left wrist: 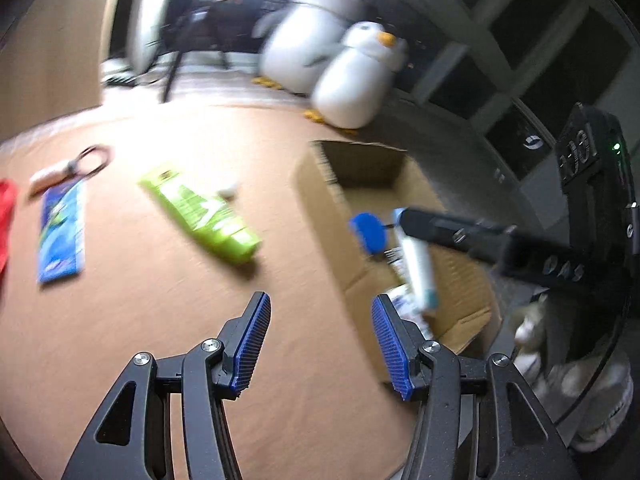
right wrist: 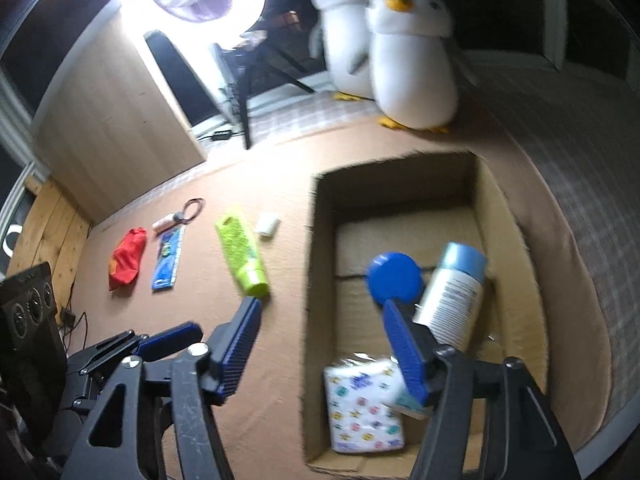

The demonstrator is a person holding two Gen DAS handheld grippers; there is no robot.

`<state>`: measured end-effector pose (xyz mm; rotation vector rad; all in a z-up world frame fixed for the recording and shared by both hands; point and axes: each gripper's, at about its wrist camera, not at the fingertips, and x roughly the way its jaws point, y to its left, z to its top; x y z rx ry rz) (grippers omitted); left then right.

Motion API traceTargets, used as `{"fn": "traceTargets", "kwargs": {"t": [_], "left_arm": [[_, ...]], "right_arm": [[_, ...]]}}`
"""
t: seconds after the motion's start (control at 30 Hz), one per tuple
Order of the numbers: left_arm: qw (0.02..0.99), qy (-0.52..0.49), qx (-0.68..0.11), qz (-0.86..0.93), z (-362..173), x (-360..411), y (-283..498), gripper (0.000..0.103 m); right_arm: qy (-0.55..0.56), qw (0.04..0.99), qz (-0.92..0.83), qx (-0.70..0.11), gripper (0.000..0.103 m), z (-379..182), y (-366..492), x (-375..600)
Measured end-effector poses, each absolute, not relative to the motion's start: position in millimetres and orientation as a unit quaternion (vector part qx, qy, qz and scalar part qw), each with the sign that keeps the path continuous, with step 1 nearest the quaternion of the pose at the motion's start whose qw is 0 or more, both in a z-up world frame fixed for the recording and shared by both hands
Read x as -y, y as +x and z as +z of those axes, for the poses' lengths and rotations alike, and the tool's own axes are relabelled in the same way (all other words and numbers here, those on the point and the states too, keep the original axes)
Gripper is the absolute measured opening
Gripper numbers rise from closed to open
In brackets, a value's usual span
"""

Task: Organize objects
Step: 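Carry the white bottle to the box and release it from both tools, then move the right tool to the lime-green tube and close on it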

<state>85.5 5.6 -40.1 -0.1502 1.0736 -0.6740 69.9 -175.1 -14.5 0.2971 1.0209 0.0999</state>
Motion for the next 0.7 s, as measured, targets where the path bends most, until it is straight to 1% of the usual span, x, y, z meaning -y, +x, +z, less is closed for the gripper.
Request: {"fn": "traceTargets", "kwargs": {"t": [0.17, 0.33, 0.5, 0.7], "left_arm": [[0.811, -0.090, -0.508, -0.275, -45, -61, 81, 0.057], [0.821, -0.112, -0.506, -0.241, -45, -113, 72, 0.057], [0.826, -0.126, -0.504, -0.218, -45, -153, 66, 0.057], [0.828, -0.142, -0.507, -0.191, -50, -193, 60, 0.057]], "right_arm": [[0.123, 0.854, 0.085, -0.499, 0.067, -15, 96, 138], [0.132, 0.817, 0.128, -0.546, 0.067, -32, 133, 100], [0.116, 0.801, 0.103, -0.578, 0.067, -59, 179, 74], [0.108, 0.783, 0.081, -0.607, 0.067, -86, 212, 60]]}}
